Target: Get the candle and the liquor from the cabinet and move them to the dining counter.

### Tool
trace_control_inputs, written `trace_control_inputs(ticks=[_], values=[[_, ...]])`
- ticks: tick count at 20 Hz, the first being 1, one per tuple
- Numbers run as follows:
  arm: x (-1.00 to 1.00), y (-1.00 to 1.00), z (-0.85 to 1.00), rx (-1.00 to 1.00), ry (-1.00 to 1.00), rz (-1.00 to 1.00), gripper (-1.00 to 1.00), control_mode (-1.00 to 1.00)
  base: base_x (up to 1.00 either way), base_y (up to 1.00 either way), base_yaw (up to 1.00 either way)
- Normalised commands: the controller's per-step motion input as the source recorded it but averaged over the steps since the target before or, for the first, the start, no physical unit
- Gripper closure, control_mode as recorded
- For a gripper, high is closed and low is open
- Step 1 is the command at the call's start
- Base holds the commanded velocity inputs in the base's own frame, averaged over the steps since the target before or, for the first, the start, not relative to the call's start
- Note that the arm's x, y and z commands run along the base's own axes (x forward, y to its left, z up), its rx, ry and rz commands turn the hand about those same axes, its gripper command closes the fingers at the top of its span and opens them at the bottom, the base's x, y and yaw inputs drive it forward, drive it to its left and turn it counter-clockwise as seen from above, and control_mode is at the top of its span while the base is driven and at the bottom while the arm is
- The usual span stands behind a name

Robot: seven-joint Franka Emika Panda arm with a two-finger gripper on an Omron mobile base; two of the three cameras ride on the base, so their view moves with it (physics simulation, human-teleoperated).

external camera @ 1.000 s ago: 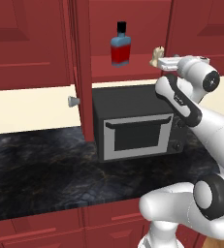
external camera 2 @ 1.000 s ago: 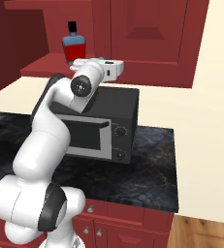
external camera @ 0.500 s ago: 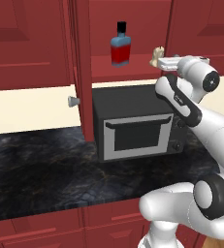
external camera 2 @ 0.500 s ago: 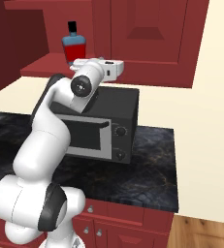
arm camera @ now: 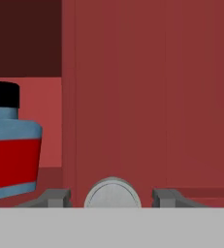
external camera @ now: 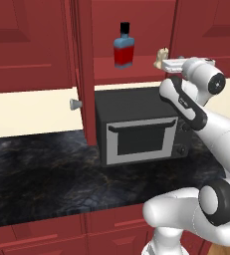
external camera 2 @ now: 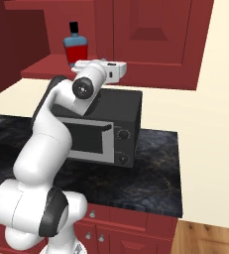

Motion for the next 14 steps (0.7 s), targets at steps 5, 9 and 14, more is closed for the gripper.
trace_control_inputs(ticks=[5,9,14], values=[[0.0,0.0,0.0,0.0,0.0,0.0,1.0,-1.0,0.0,0.0,0.0],[0.0,0.0,0.0,0.0,0.0,0.0,1.0,-1.0,0.0,0.0,0.0],[0.0,0.0,0.0,0.0,0.0,0.0,1.0,-1.0,0.0,0.0,0.0]])
